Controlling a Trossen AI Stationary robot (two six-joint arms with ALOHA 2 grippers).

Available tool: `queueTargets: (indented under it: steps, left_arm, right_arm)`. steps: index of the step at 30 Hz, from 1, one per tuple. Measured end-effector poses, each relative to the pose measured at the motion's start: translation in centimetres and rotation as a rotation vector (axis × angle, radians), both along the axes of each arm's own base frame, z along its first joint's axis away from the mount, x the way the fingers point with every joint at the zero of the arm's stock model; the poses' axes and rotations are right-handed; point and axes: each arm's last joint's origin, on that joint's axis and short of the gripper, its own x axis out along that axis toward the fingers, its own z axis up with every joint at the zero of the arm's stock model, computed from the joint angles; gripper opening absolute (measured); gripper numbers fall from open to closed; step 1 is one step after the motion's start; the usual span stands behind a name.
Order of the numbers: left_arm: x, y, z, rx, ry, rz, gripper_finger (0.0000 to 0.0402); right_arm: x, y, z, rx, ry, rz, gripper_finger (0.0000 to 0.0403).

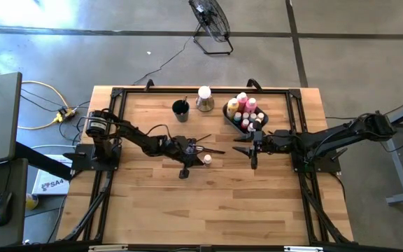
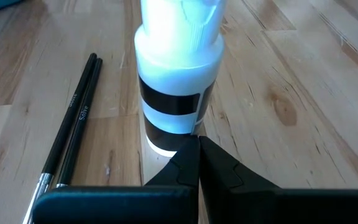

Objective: Pick & Place Paint Supplies
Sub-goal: Adjust the small white paint bottle

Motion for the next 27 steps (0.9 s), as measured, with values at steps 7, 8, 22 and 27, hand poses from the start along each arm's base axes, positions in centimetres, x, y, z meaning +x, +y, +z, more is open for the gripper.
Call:
queueTargets:
  steps: [7, 8, 22, 27]
  left_arm:
    - [-0.15, 0.0, -0.26, 0.0, 0.032, 0.002, 0.0]
    - [-0.23, 0.01, -0.4, 0.001, 0.048, 0.003, 0.0]
    - [-0.22, 0.06, -0.36, 0.004, 0.045, 0.022, 0.0]
    - [0.11, 0.16, 0.18, 0.018, -0.02, 0.049, 0.0]
  right_arm:
    - [0.0, 0.0, 0.0, 0.0, 0.0, 0.0, 0.0138]
    - [-0.01, 0.0, -0.01, 0.0, 0.002, 0.0, 0.0138]
    - [-0.01, 0.0, -0.06, 0.0, 0.007, 0.0, 0.0138]
    - [-0.01, 0.0, -0.06, -0.001, 0.007, -0.001, 0.0138]
